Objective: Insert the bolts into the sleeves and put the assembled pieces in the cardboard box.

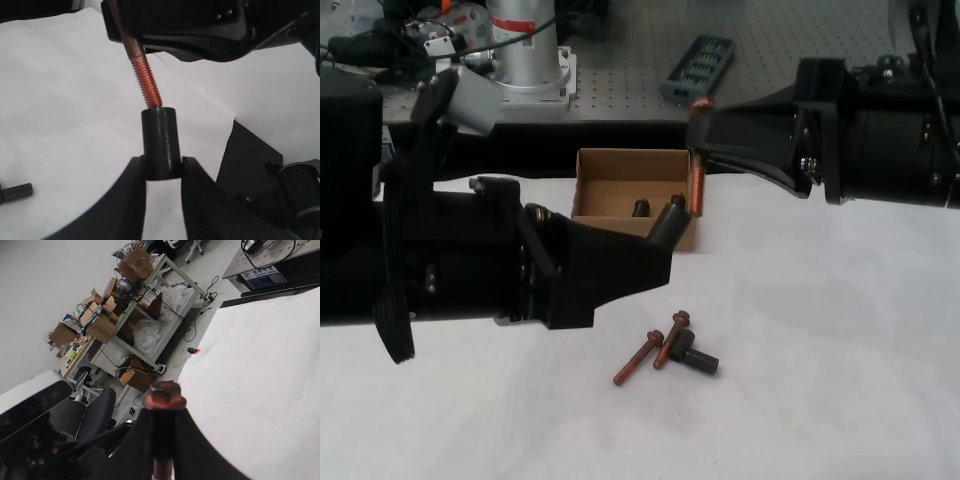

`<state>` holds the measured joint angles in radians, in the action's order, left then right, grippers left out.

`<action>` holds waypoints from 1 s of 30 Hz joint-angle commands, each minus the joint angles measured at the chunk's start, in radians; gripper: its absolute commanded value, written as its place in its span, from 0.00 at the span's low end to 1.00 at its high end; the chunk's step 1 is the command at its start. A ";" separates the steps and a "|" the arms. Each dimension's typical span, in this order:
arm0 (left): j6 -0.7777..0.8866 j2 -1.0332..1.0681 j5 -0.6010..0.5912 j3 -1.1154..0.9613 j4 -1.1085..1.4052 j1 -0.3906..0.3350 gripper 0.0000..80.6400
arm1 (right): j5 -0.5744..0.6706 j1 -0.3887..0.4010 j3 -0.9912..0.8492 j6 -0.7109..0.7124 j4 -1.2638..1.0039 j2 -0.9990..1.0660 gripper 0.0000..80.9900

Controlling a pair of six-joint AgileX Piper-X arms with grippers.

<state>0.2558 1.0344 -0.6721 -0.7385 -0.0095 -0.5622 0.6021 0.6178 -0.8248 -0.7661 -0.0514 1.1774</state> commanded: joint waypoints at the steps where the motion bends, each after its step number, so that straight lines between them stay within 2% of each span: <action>1: 0.022 -0.012 -0.013 -0.003 0.034 0.001 0.01 | 0.037 0.001 -0.005 -0.004 -0.054 0.001 0.03; 30: 0.085 -0.012 0.010 -0.003 0.101 -0.003 0.01 | 0.063 0.001 -0.005 -0.042 -0.080 0.001 0.03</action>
<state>0.3198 1.0344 -0.6697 -0.7372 0.0534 -0.5622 0.6474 0.6178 -0.8248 -0.8072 -0.1093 1.1774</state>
